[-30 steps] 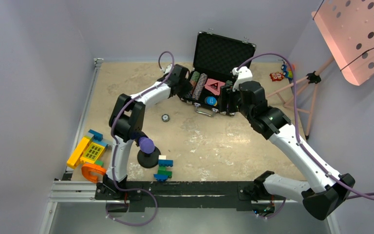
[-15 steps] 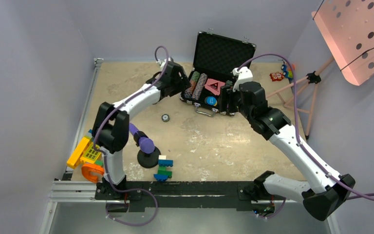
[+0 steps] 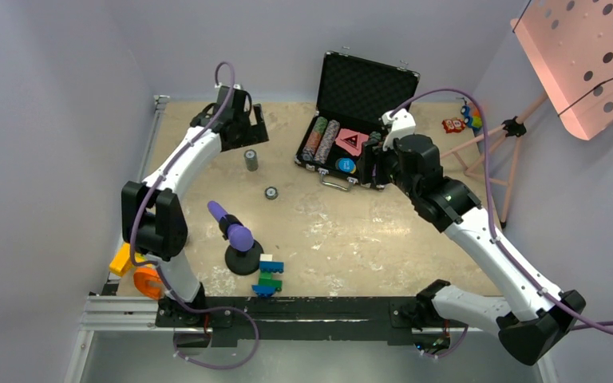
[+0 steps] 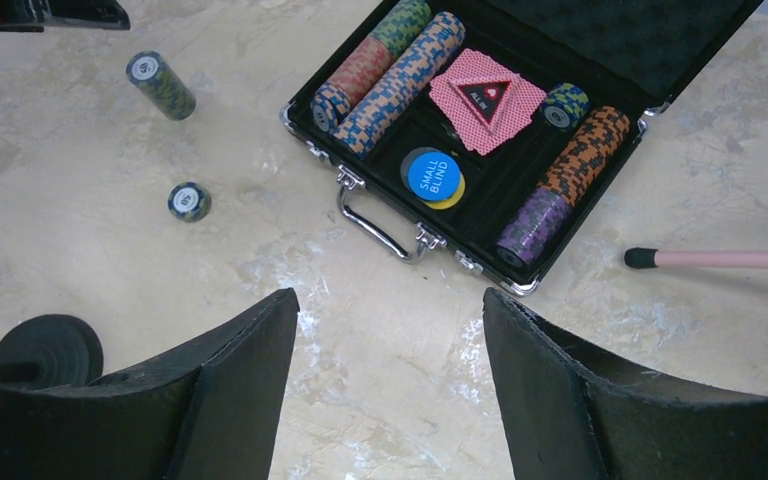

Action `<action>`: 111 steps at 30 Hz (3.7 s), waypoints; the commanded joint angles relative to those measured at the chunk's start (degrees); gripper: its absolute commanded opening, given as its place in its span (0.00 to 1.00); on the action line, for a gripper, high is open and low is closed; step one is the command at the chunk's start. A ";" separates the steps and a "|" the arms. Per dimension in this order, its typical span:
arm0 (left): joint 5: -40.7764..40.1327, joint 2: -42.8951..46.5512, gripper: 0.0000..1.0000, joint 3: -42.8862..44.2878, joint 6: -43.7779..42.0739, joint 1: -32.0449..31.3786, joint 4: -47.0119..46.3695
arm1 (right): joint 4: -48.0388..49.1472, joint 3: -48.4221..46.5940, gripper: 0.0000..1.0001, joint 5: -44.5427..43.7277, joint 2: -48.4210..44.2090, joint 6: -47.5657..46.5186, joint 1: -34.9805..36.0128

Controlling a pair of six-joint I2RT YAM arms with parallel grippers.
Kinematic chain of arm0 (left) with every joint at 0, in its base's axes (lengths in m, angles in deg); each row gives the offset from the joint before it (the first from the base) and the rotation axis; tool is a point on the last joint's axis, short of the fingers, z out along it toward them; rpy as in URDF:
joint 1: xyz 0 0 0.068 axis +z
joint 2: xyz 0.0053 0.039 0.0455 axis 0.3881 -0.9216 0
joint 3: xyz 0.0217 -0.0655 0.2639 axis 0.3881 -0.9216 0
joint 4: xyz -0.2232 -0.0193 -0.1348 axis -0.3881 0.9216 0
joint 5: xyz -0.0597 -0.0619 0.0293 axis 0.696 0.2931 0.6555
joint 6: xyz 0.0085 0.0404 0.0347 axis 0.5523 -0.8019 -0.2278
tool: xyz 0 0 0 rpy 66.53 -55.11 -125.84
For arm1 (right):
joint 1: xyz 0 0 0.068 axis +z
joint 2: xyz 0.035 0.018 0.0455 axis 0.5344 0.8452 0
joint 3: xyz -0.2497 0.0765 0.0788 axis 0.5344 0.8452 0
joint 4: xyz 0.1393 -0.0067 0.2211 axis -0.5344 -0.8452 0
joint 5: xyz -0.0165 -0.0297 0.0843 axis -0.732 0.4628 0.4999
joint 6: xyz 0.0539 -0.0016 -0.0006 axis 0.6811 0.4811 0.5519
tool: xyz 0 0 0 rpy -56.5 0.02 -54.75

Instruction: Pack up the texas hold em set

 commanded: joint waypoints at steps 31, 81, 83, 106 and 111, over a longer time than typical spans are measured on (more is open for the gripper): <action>1.02 -20.74 0.73 15.73 -12.77 3.11 10.71 | -0.73 1.20 0.71 -0.64 1.33 -1.63 -0.17; 24.31 44.44 0.00 -33.62 -24.76 -15.01 -26.77 | 16.88 8.34 0.98 44.40 1.79 38.58 -3.26; 25.19 45.82 0.00 -34.11 -25.01 -16.77 -27.14 | 15.95 8.03 0.99 42.37 1.08 39.07 -2.00; 24.53 48.73 0.00 -35.60 -27.94 -27.54 -27.44 | 16.17 5.15 0.99 36.73 5.88 43.21 7.21; 24.47 48.37 0.00 -35.64 -27.98 -27.83 -27.46 | 16.41 4.91 0.98 36.70 6.38 43.21 7.60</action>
